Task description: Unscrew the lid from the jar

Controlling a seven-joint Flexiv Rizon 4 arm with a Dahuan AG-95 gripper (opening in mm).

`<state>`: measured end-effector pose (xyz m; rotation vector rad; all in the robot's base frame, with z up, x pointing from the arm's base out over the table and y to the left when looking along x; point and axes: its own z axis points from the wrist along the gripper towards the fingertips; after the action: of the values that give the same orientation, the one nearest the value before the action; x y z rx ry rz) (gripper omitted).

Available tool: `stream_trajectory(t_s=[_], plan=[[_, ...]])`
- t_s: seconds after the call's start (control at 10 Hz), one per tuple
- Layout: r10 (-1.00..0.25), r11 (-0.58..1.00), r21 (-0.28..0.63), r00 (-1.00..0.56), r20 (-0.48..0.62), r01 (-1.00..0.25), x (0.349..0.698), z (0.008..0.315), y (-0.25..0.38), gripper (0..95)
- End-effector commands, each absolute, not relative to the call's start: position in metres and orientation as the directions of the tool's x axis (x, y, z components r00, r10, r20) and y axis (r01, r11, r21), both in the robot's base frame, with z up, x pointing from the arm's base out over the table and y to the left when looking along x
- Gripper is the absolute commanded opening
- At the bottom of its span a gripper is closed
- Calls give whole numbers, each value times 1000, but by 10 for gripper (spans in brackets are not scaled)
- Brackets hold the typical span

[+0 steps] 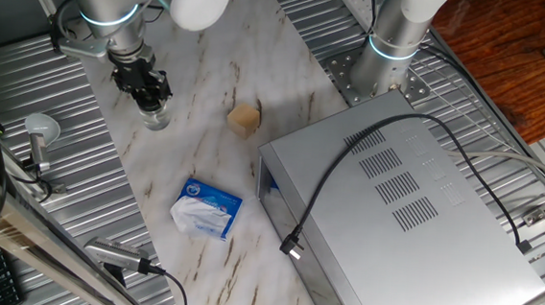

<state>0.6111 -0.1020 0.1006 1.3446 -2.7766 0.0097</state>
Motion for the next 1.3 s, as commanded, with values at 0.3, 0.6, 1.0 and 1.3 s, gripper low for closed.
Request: stream_trajectory(t_s=[0.3,0.6,1.0,1.3], plan=[[-784,620,23,-617,66,-785,612,95,-102,570],[-784,619,20,-617,66,-785,612,95,-102,570],[-787,616,21,-614,66,-787,612,95,-102,570],[-789,613,20,-611,65,-790,612,95,-102,570]])
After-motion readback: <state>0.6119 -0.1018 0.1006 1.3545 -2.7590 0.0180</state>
